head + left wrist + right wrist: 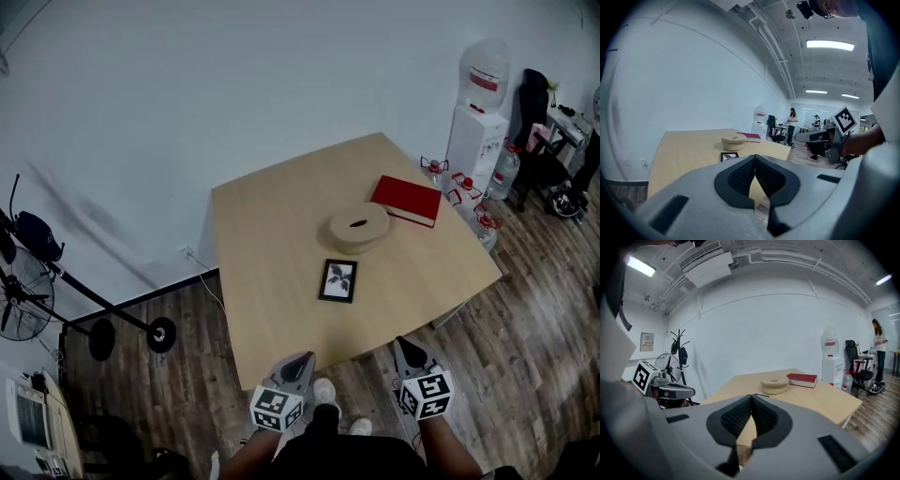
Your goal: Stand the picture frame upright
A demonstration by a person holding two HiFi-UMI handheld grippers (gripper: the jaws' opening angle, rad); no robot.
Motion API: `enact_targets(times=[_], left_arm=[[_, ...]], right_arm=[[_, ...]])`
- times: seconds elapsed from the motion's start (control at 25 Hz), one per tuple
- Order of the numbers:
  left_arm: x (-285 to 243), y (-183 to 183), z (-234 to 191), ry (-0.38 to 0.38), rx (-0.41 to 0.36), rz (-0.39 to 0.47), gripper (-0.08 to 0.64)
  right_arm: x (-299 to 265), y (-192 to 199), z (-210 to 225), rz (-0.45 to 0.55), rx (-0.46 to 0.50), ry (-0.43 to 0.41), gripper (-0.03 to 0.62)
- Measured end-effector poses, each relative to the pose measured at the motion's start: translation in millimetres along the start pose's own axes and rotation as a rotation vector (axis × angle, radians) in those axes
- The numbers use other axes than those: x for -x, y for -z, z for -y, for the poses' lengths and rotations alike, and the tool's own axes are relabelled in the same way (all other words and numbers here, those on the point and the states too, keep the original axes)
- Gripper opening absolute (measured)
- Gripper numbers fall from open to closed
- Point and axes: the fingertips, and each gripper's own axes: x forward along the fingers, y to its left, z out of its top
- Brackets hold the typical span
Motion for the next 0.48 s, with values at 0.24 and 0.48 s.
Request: enact_targets(times=[0.24,0.48], left_arm=[[-28,-9,-46,0.004,0.025,-0.008,-0.005],[-64,-23,-87,0.026,0.032,-0.009,-0.005]], right_arm=[[-51,-17,5,-0.017,0.011,0.006,0.009],[-102,-32,10,-0.038,0.01,0.022,0.009]])
